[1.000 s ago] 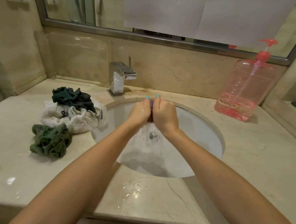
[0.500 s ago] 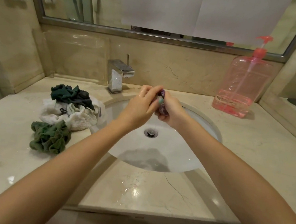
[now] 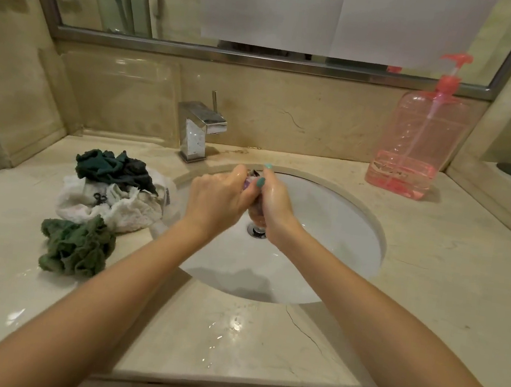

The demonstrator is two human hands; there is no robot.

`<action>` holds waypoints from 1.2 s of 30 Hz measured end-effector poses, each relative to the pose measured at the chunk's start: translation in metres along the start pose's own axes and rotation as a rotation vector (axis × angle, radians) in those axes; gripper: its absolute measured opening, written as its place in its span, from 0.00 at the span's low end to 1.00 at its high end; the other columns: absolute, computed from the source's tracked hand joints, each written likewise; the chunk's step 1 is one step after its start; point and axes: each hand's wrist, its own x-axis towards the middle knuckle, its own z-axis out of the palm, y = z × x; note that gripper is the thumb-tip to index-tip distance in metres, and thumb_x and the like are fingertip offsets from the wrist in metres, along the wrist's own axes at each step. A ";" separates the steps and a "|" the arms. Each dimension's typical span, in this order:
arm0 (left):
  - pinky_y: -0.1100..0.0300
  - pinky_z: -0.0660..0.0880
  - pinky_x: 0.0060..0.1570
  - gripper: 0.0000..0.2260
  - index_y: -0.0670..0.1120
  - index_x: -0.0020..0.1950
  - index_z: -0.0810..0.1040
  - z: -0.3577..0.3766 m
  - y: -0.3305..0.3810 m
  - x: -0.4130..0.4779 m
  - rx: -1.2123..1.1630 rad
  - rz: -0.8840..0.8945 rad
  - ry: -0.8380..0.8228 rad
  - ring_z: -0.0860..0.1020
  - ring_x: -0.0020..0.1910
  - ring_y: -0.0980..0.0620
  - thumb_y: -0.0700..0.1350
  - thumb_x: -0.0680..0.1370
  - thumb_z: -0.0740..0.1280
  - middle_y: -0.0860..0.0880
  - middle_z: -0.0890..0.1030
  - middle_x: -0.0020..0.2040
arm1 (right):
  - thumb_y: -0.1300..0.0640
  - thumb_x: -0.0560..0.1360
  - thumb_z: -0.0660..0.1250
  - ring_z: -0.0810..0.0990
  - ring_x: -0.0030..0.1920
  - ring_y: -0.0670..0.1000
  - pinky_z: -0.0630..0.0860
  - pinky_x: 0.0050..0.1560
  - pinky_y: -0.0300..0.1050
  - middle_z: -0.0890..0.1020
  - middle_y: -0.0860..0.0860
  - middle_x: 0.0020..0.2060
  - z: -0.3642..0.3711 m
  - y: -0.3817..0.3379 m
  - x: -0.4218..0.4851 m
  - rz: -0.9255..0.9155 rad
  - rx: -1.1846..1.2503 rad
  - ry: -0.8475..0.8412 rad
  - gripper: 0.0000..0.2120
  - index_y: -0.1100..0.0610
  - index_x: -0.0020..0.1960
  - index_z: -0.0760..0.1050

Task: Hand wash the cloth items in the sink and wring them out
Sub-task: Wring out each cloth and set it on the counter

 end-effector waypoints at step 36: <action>0.66 0.75 0.38 0.08 0.47 0.60 0.76 0.125 0.154 0.103 -1.058 -0.423 -0.615 0.77 0.35 0.59 0.45 0.83 0.60 0.48 0.80 0.44 | 0.61 0.78 0.67 0.78 0.36 0.48 0.78 0.33 0.35 0.79 0.56 0.40 -0.255 -0.087 0.013 -0.388 -0.598 0.241 0.11 0.67 0.57 0.76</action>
